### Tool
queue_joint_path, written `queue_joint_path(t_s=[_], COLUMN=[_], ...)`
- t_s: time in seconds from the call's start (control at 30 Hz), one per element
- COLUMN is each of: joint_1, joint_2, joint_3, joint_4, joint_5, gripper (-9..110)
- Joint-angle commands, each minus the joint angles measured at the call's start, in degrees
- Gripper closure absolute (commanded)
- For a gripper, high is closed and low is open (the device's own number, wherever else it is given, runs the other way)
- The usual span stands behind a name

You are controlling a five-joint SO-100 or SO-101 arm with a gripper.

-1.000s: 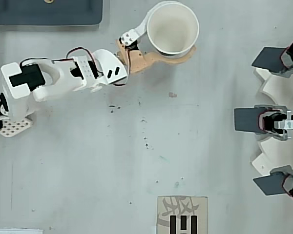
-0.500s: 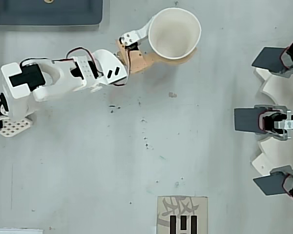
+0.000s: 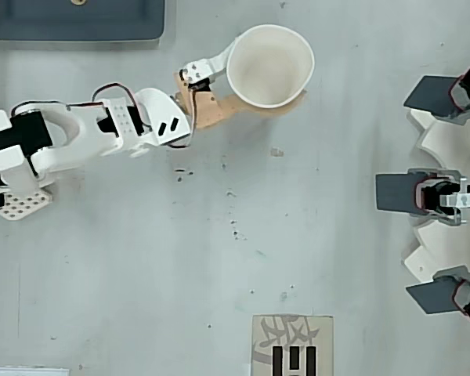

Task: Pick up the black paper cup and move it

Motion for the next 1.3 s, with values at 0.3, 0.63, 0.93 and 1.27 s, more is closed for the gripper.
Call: queue_joint_path(t_s=[0.3,0.63,0.93,1.27], joint_1=[2.64,6.06,7.73,10.63], joint_2=[13.54,21.36,27.33,33.57], joint_3=[7.21,14.68,21.27,28.83], joint_4=[-3.25,-4.31,-5.45,-6.50], joint_5=[-0.79,-1.23,-1.23,-1.23], gripper=[94,94,94,94])
